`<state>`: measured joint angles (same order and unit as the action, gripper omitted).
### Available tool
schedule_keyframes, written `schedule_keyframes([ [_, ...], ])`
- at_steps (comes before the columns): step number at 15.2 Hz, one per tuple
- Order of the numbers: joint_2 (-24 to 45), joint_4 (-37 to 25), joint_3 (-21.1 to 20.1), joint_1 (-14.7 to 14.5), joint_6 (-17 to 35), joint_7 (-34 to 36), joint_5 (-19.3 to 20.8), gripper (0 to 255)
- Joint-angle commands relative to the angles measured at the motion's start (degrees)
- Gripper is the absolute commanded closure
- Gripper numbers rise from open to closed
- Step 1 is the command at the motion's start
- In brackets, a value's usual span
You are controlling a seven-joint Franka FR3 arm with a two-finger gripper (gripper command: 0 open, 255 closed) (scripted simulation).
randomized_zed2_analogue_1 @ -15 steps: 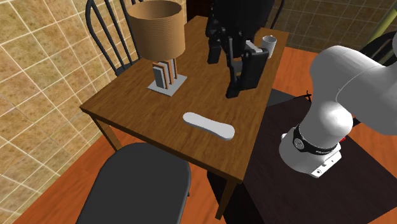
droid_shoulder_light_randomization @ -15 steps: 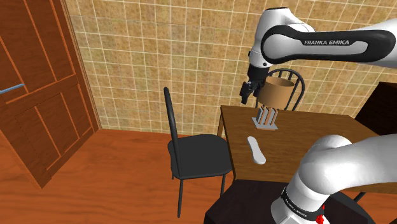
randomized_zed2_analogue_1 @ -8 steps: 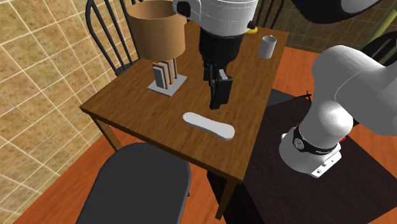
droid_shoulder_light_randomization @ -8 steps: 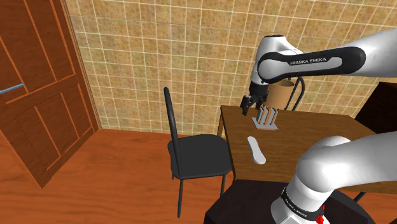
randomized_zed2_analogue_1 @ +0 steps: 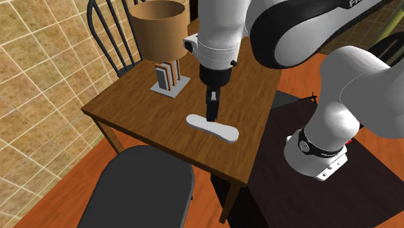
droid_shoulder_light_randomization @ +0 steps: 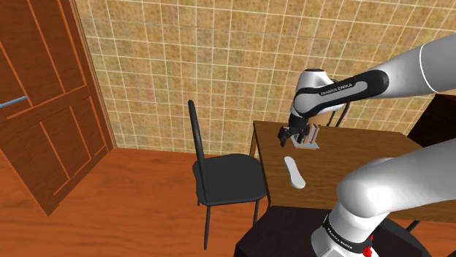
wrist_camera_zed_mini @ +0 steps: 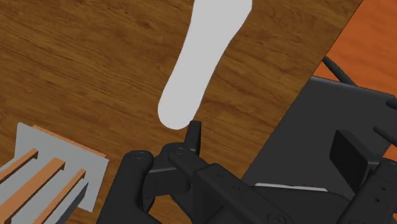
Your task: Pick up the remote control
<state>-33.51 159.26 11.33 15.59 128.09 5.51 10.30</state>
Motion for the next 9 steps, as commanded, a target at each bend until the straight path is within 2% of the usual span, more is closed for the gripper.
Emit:
schedule_keyframes([
  [1,3.81,0.64,1.80,1.44,4.20,0.43,0.23,0],
  [6,13.20,2.97,5.66,3.85,14.99,1.77,-0.50,0],
  [9,19.94,3.63,8.26,4.37,21.74,1.49,-2.58,0],
])
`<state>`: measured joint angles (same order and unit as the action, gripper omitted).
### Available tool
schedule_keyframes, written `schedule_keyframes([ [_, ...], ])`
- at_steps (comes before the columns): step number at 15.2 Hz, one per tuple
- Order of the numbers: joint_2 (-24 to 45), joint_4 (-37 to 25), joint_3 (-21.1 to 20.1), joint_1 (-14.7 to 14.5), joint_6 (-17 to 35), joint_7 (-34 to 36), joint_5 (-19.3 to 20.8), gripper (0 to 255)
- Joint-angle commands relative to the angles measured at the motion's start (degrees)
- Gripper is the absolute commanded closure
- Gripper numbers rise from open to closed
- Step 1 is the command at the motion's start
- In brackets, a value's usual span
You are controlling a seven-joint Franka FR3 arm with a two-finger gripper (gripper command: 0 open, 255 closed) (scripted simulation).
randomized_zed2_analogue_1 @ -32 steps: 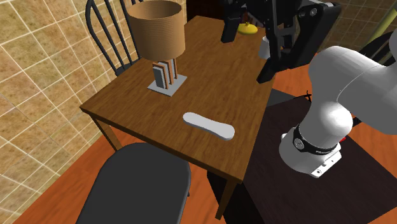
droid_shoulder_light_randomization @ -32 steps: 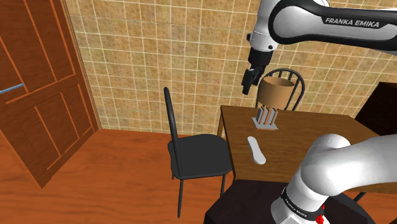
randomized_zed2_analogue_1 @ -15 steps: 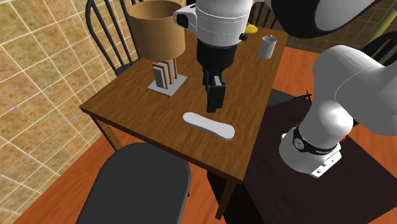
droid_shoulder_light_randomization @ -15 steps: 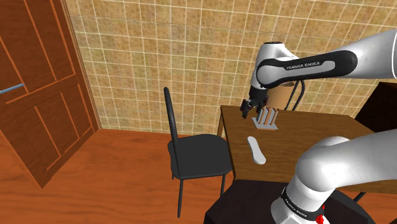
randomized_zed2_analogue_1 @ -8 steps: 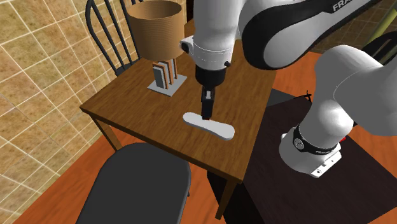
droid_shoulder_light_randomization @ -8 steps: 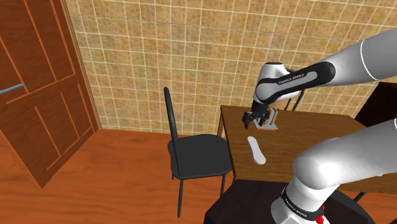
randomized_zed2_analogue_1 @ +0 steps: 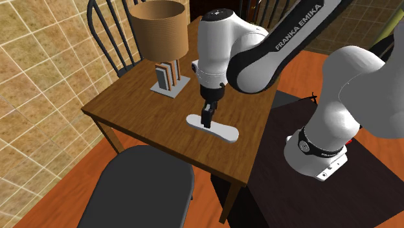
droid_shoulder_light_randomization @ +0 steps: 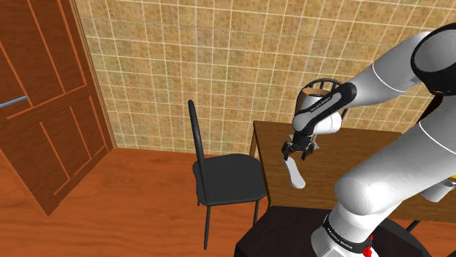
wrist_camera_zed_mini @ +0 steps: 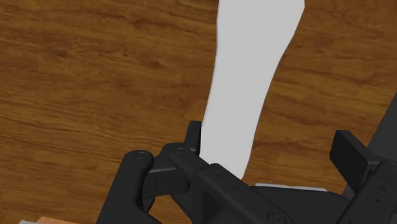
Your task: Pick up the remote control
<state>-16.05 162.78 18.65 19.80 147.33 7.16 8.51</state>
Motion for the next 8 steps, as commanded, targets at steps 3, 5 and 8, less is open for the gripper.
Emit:
schedule_keyframes([
  [3,7.56,0.29,2.62,-0.35,7.30,-1.54,-3.69,0],
  [5,9.85,0.35,2.96,-1.03,9.56,-2.68,-5.27,0],
  [8,13.44,0.28,3.26,-2.14,12.89,-5.08,-8.63,0],
])
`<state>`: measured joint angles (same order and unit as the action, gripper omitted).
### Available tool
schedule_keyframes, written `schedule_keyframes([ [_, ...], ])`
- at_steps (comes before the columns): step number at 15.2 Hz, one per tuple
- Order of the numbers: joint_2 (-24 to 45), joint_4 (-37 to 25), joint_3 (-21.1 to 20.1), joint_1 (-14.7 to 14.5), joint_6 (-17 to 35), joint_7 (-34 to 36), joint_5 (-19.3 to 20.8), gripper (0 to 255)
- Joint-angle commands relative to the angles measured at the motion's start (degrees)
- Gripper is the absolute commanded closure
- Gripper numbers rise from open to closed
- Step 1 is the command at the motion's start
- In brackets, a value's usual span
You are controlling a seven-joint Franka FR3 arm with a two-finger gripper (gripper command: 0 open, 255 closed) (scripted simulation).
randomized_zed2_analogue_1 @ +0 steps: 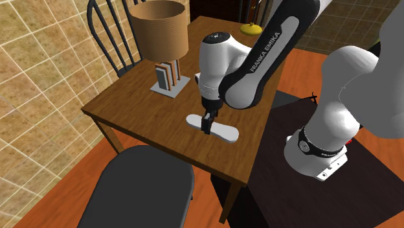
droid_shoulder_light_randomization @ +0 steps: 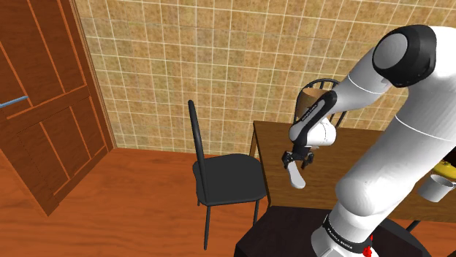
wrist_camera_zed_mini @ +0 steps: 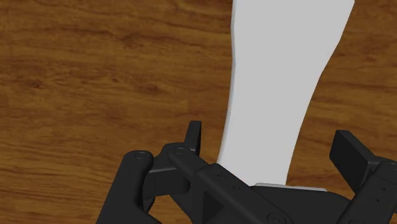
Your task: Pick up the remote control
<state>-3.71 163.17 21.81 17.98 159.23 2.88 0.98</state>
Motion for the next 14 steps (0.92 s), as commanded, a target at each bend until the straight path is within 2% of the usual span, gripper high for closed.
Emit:
schedule_keyframes([
  [1,2.35,-0.18,0.11,-0.68,2.06,-1.83,-2.56,0],
  [3,3.06,-0.23,0.00,-0.81,2.67,-2.49,-3.48,0],
  [4,2.90,-0.14,-0.01,-0.79,2.61,-2.32,-3.29,255],
  [13,3.06,-0.23,0.00,-0.81,2.67,-2.49,-3.48,255],
  [14,1.82,-0.15,0.14,-0.55,1.61,-1.38,-1.91,255],
])
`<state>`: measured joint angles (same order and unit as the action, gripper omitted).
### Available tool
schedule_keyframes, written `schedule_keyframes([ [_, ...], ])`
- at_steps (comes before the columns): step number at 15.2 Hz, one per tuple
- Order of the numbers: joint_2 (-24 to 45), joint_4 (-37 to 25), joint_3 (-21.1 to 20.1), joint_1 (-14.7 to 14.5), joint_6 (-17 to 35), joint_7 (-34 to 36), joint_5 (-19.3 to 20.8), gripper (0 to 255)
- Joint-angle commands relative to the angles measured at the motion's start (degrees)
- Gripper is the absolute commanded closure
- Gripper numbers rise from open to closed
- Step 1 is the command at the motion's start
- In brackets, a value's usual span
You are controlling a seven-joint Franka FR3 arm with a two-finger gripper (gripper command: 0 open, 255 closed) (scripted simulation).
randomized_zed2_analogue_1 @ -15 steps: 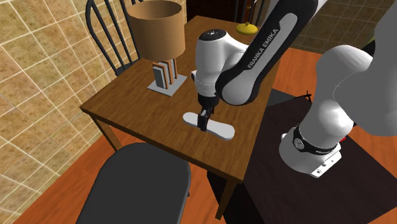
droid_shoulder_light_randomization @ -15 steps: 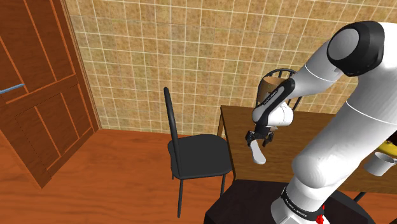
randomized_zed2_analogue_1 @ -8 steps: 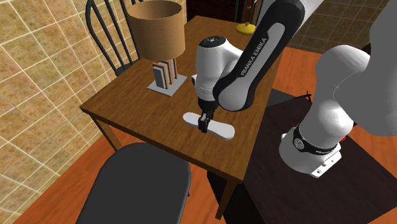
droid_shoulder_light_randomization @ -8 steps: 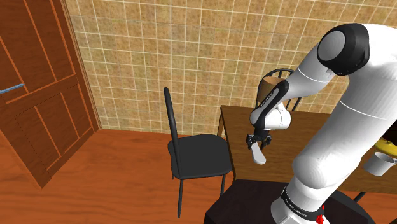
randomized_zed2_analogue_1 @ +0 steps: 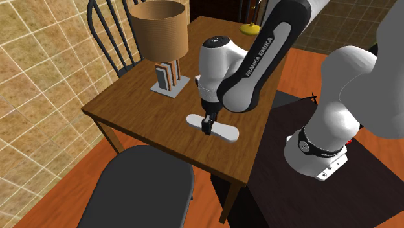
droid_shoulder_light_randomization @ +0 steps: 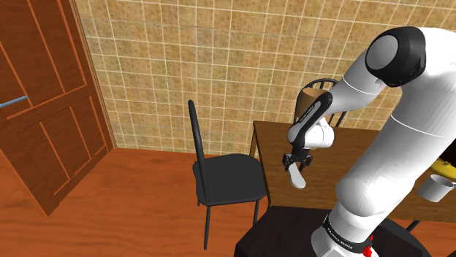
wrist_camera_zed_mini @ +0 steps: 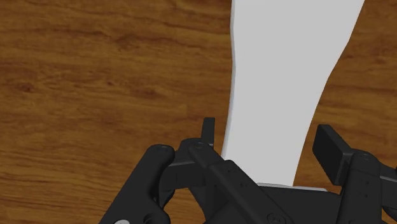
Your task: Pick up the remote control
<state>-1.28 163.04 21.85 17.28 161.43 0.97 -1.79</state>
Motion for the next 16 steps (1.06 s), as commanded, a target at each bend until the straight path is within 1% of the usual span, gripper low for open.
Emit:
schedule_keyframes([
  [1,-1.84,0.04,0.17,0.41,-1.68,1.53,2.25,255],
  [4,-5.41,0.08,-0.04,1.39,-5.02,3.83,5.48,255],
  [8,-9.89,-0.14,-0.72,2.60,-9.57,5.78,8.17,255],
  [14,-15.96,-0.99,-1.81,3.85,-16.37,7.42,10.24,255],
  [16,-16.11,-1.01,-1.85,3.89,-16.54,7.44,10.27,255],
])
